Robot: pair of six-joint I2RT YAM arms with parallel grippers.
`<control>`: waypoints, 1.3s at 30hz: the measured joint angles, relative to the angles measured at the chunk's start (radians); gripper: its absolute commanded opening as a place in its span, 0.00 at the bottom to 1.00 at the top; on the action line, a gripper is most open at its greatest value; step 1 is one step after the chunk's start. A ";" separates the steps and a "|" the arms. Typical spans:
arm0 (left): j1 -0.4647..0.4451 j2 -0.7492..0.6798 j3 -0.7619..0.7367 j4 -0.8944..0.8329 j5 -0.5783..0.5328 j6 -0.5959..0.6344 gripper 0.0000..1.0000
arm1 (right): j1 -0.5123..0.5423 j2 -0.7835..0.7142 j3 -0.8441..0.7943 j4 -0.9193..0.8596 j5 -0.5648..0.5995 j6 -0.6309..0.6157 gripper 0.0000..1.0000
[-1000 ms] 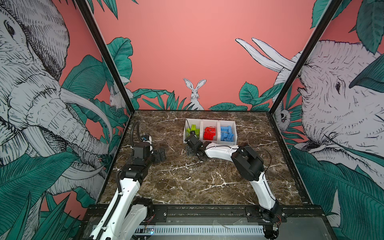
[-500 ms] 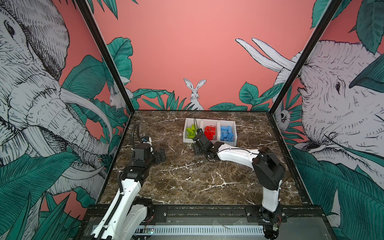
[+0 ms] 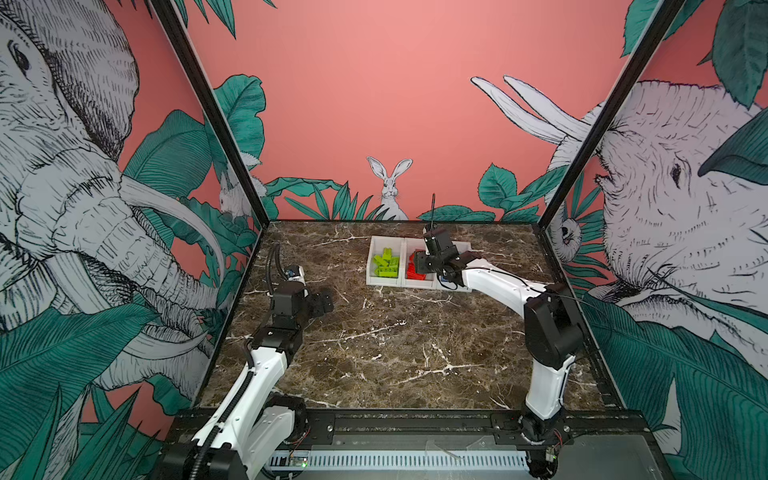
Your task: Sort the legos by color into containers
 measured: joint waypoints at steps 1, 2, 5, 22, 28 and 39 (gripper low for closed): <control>0.000 0.005 0.000 0.010 -0.005 0.003 0.99 | -0.010 0.018 0.016 -0.005 -0.008 -0.006 0.72; 0.000 0.009 0.000 0.021 -0.008 0.007 0.99 | -0.019 0.036 0.033 -0.011 -0.013 -0.013 0.79; 0.000 0.021 -0.004 0.059 -0.032 0.031 0.99 | -0.032 0.061 0.076 -0.036 -0.026 -0.035 0.91; 0.018 0.434 -0.173 0.690 -0.256 0.371 0.99 | -0.366 -0.762 -0.719 0.174 0.134 -0.191 0.98; 0.077 0.645 -0.169 0.895 -0.160 0.388 0.99 | -0.470 -0.785 -1.070 0.469 0.163 -0.285 0.98; 0.080 0.655 -0.169 0.980 -0.127 0.389 0.99 | -0.495 -0.397 -1.091 0.974 0.054 -0.409 0.98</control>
